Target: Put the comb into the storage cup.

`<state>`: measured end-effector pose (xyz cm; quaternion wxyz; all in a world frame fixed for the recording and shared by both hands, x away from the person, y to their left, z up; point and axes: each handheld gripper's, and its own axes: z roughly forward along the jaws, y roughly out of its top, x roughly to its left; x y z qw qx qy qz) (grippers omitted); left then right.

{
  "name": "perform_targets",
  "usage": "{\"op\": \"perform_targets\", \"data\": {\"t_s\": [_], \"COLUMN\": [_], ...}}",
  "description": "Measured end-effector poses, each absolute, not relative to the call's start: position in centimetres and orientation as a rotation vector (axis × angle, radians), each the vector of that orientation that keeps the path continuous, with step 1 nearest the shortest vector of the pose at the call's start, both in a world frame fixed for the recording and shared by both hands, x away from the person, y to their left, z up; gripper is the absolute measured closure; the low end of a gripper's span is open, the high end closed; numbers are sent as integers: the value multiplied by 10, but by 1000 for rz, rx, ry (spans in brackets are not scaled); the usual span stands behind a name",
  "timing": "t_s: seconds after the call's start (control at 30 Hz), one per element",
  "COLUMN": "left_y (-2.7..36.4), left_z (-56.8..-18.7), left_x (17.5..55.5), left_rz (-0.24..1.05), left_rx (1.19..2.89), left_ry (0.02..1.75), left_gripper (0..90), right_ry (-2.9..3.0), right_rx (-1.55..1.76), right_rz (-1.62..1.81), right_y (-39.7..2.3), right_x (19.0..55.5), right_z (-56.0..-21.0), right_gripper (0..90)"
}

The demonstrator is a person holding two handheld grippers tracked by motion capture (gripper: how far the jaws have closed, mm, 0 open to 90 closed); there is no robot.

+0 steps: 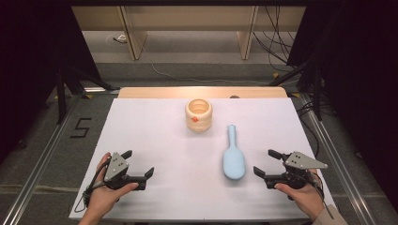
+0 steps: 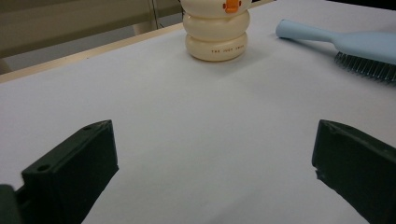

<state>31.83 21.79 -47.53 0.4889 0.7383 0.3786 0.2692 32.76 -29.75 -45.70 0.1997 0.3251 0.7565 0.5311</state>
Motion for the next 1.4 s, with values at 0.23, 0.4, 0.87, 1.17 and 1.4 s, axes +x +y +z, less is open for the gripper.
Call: {"op": "perform_targets", "data": {"t_s": [0.23, 0.4, 0.87, 1.17, 1.4], "left_y": [216, 215, 214, 215, 214], "left_z": [-476, -476, -476, -475, -475], "left_x": [317, 317, 317, 317, 317], "left_rz": [648, 650, 652, 647, 647], "left_rx": [1799, 1805, 1806, 1798, 1798], "left_ry": [913, 904, 902, 901, 901], "left_gripper": [0, 0, 0, 0, 0], "right_ry": [2110, 2111, 2107, 2152, 2202], "right_rx": [916, 909, 902, 850, 787], "right_rz": [1486, 1491, 1511, 1501, 1454], "right_y": [-298, -297, -289, -263, -248], "right_x": [328, 330, 349, 380, 398], "right_z": [-457, -455, -449, -443, -442], "right_gripper": [127, 127, 152, 158, 239]}}
